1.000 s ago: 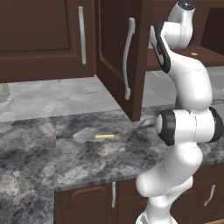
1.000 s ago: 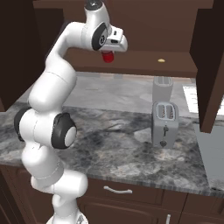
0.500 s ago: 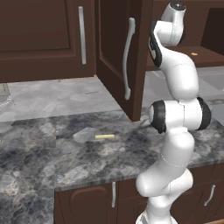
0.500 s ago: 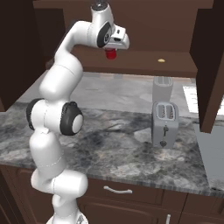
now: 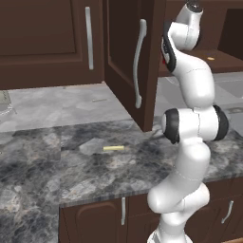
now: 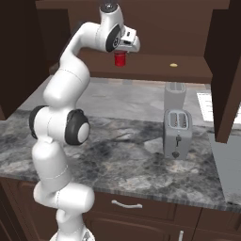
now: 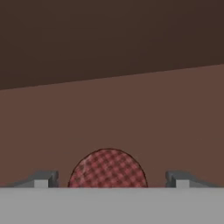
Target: Pick the jam and jam from the counter and place them in the cabinets closest to them.
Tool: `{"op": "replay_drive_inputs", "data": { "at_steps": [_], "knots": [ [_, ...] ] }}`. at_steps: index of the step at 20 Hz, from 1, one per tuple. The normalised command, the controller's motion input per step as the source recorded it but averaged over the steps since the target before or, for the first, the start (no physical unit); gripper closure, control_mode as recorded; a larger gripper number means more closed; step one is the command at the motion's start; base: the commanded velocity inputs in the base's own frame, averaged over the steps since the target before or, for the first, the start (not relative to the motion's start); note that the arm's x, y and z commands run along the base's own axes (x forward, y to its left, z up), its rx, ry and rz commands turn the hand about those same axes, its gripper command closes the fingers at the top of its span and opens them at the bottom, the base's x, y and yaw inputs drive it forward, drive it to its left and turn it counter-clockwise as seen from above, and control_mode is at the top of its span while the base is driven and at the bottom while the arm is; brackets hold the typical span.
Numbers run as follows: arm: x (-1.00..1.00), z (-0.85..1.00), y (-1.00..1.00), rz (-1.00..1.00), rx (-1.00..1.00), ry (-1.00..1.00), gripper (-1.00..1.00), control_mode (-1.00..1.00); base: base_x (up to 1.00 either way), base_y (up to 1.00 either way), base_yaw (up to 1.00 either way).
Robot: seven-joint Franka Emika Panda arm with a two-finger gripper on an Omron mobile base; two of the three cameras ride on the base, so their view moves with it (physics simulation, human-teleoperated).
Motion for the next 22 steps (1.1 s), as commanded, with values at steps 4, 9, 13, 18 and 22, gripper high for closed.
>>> {"op": "replay_drive_inputs", "data": {
  "at_steps": [4, 9, 13, 18, 22],
  "knots": [
    [-0.57, 0.0, -0.13, 0.0, 0.04, -0.14, -1.0, -1.0, 0.0, 0.0, 0.0],
    [-1.0, -0.07, -0.21, 0.01, 0.04, -0.23, -1.0, -1.0, 0.0, 0.0, 0.0],
    [-1.0, -0.06, -0.14, 0.0, 0.03, -0.34, -1.0, -1.0, 0.0, 0.0, 0.0],
    [-1.0, 0.0, -0.06, 0.0, 0.06, -0.35, -1.0, -1.0, 0.0, 0.0, 0.0],
    [-1.0, 0.0, 0.0, 0.0, 0.04, -0.36, -1.0, -1.0, 0.0, 0.0, 0.0]
  ]
}}
